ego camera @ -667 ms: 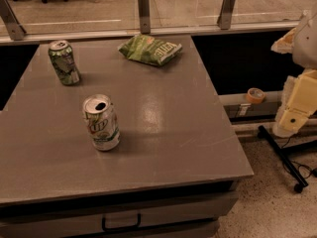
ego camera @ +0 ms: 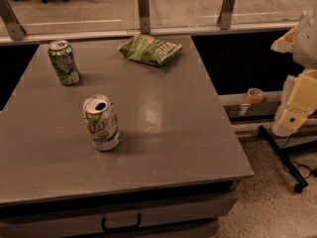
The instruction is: Knock 7up can over
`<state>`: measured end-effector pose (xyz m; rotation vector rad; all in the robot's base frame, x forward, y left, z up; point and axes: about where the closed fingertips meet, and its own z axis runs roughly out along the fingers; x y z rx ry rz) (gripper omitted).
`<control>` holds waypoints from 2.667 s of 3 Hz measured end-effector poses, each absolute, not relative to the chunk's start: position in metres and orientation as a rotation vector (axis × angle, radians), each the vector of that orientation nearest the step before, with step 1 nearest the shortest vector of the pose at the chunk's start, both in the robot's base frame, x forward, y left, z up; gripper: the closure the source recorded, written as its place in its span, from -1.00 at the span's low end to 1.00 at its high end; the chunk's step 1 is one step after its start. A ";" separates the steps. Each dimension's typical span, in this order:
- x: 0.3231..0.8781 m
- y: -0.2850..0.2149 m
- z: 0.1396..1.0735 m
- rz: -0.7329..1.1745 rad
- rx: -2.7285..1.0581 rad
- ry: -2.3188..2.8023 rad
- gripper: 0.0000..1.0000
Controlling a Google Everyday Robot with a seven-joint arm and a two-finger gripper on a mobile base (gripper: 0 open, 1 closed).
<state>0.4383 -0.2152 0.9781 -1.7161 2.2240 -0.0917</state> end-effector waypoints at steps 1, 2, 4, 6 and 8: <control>0.436 -0.197 0.978 0.013 -1.721 2.151 -1.00; 0.432 -0.157 0.957 0.219 -1.713 2.002 -1.00; 0.419 -0.057 0.934 0.609 -1.576 1.745 -1.00; 0.413 -0.037 0.952 0.687 -1.535 1.698 -1.00; 0.413 -0.008 0.933 0.751 -1.441 1.708 -1.00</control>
Offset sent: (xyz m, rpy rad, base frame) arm -0.0333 0.1601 -0.0208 0.7603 0.0438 0.3198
